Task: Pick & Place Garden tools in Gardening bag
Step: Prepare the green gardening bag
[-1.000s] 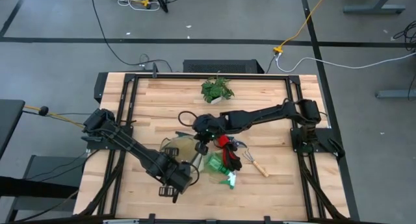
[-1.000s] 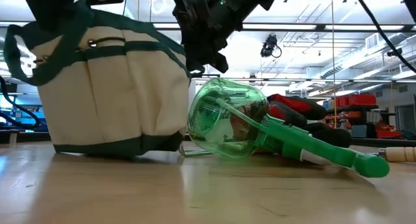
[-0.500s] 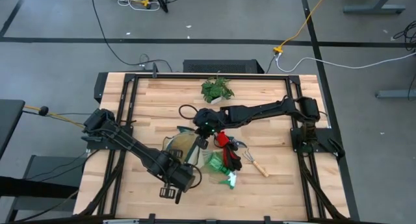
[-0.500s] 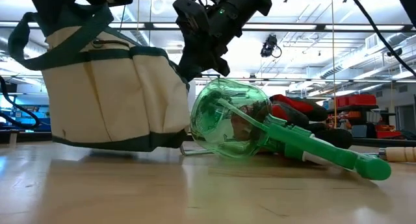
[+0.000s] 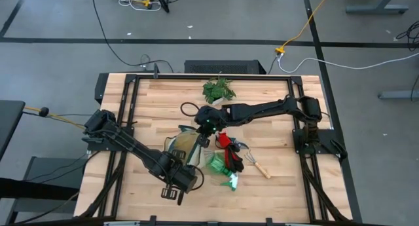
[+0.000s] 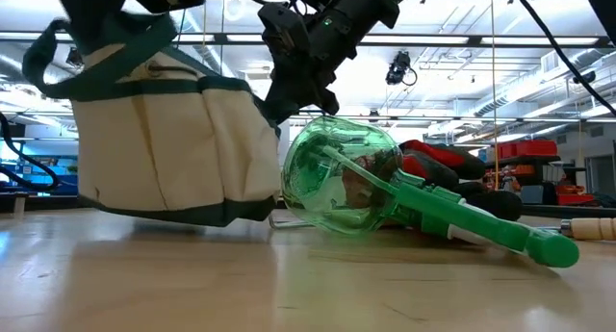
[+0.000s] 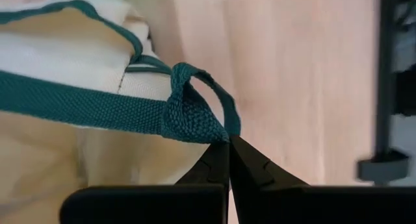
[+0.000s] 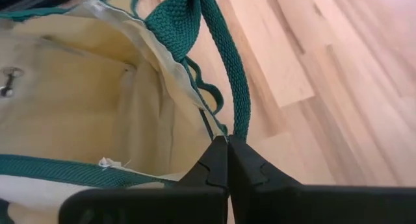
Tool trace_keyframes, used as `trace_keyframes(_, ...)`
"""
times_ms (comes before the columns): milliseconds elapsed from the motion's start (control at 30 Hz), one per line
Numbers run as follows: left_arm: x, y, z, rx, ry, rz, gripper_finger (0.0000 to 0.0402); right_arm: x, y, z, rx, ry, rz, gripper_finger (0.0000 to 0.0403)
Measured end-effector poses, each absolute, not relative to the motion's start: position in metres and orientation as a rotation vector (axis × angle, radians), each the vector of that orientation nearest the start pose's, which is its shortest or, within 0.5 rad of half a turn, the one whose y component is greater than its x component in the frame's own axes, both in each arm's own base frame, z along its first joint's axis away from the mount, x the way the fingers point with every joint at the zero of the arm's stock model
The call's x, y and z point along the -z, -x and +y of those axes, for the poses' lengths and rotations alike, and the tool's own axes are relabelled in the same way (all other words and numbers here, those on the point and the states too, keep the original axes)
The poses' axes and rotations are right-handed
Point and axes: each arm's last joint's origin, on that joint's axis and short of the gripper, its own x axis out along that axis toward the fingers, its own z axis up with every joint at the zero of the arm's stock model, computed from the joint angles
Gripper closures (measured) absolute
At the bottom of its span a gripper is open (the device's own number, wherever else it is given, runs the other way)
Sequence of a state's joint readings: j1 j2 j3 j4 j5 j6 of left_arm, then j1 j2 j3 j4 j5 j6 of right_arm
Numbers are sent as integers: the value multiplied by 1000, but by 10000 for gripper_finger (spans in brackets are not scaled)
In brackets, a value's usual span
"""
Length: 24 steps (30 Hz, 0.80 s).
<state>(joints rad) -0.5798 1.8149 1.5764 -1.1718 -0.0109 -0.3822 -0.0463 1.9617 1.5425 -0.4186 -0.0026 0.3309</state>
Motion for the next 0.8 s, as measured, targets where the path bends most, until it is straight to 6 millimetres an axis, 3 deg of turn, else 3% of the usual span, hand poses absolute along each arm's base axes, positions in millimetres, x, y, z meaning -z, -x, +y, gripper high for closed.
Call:
trace_keyframes(467,-264,-304,-170,100,-102,1426,391,-231,-434,-16,146,-309,820,403)
trace_keyframes(800,-264,-309,-159,65,-88,1425,357,-231,-434,-10,110,-303,823,392)
